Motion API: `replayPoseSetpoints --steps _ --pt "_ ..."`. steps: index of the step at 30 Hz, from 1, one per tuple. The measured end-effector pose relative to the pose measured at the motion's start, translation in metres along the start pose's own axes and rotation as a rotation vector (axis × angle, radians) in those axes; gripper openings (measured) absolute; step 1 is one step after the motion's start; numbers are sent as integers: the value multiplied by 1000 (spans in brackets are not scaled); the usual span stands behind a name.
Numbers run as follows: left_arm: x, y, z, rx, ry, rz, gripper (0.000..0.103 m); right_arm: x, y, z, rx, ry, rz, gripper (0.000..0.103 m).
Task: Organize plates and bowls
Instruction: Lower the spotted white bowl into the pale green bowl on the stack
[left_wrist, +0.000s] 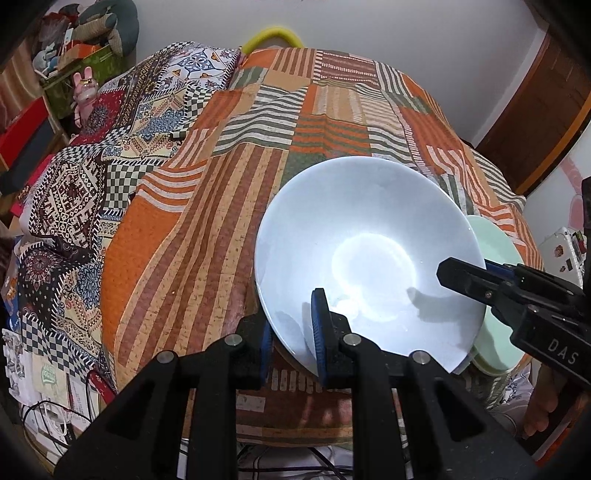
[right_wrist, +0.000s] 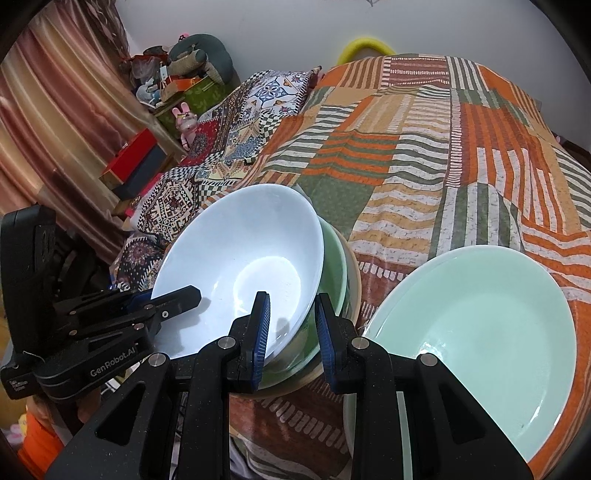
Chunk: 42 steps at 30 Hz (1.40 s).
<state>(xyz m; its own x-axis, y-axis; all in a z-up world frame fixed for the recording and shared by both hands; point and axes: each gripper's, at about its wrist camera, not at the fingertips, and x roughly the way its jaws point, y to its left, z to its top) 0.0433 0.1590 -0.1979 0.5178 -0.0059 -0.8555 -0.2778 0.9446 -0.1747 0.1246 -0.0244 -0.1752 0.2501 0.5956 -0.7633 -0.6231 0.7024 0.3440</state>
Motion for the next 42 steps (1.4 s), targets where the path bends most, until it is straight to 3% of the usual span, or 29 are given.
replayPoseSetpoints --steps 13,18,23,35,38,42 --pt "5 -3 1 29 -3 30 18 -5 -2 3 -18 4 3 25" --pt "4 -13 0 87 -18 95 19 -18 -5 4 -27 -48 -16 36" --pt "4 -17 -1 107 -7 111 25 -18 -6 4 -23 -55 -16 37" --pt "-12 -8 2 19 -2 19 27 -19 -12 2 -4 -56 -13 37" --pt "-20 -7 0 13 -29 8 27 -19 -13 2 -2 -54 -16 37" --pt "-41 -7 -4 20 -113 0 38 -16 -18 0 8 -46 -24 38"
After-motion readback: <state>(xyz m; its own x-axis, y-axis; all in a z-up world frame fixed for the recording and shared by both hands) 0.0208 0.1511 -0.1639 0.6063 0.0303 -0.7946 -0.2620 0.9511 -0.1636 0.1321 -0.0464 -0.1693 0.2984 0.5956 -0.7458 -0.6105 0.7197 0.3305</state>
